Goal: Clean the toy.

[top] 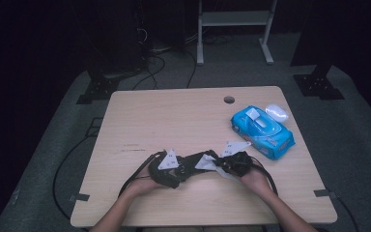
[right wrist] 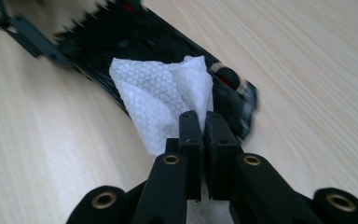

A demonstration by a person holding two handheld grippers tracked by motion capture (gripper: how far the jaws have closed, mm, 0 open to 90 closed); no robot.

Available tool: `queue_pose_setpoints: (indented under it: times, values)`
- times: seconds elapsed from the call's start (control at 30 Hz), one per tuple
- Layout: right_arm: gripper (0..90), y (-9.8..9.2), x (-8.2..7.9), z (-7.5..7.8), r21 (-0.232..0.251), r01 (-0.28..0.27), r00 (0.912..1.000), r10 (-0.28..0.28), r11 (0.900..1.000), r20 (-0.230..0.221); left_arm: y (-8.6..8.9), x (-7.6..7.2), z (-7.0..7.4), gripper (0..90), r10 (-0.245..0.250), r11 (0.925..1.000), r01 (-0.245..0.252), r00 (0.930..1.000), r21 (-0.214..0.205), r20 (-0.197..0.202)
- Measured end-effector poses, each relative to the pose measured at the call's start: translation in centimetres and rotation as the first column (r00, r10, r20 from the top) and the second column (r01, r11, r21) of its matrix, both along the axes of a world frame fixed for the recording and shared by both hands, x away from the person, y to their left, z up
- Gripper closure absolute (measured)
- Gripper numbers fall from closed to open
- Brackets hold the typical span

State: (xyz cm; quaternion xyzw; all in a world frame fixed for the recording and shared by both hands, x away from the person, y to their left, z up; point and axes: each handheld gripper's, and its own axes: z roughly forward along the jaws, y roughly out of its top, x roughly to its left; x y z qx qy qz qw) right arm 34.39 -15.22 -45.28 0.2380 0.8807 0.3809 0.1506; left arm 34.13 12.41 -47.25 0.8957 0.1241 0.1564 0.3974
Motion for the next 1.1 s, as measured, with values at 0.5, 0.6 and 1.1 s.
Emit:
queue_pose_setpoints:
  times: [0.5,0.6,1.1]
  values:
    - [85.9,8.5,-0.2,0.6,0.028,-0.154,0.9878,0.153,0.9877,0.028,-0.1,-0.1,0.0,24.7,-0.022,0.9995,0.021,0.9997,0.023,0.012]
    - [85.9,8.5,0.7,0.7,0.037,-0.125,0.9912,0.123,0.9915,0.05,-0.1,-0.1,0.0,24.7,-0.02,0.9996,0.02,0.9997,0.018,0.012]
    - [85.9,0.7,2.1,0.1,0.042,0.057,0.9976,-0.059,0.9975,0.038,0.0,0.0,0.0,24.5,-0.012,0.9999,0.012,0.9999,0.006,-0.002]
